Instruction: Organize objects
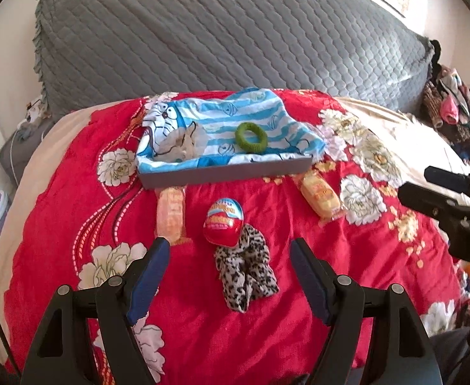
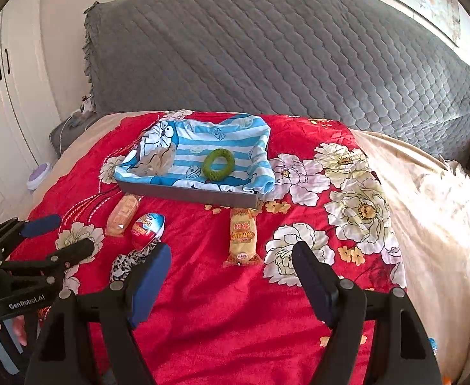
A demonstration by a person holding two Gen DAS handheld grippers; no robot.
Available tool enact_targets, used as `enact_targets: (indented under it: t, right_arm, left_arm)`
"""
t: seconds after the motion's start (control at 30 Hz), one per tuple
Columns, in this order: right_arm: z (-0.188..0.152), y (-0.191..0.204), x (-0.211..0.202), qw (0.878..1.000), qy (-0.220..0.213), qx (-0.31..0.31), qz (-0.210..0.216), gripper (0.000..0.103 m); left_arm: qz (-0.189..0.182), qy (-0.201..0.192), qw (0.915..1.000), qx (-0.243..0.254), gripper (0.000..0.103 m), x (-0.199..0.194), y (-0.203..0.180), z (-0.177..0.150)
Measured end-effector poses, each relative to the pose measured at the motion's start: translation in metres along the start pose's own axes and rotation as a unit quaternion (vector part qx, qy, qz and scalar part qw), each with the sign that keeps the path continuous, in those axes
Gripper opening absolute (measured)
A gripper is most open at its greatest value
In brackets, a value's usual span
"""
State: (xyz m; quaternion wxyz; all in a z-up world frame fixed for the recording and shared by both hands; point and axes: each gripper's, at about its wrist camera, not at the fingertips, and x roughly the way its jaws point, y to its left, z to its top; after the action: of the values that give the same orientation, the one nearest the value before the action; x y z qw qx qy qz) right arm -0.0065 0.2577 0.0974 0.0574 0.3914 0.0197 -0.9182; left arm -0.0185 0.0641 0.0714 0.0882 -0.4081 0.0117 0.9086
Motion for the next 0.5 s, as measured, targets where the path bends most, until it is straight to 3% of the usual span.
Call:
enact_targets:
  t: [0.27, 0.33, 0.5]
  right_arm:
    - [-0.004, 0.002, 0.005, 1.0, 0.008, -0.004, -0.003, 0.083]
    - [-0.005, 0.002, 0.009, 1.0, 0.01, -0.007, 0.001, 0.09]
    - [-0.011, 0.001, 0.02, 1.0, 0.027, -0.01, -0.004, 0.091]
  left_arm:
    - [-0.007, 0.013, 0.9999, 0.005, 0.079, 0.003, -0.009, -0.011]
    - [-0.008, 0.017, 0.9998, 0.005, 0.079, 0.006, -0.01, -0.013]
    - [-0.009, 0.022, 0.9997, -0.007, 0.079, 0.009, -0.007, -0.016]
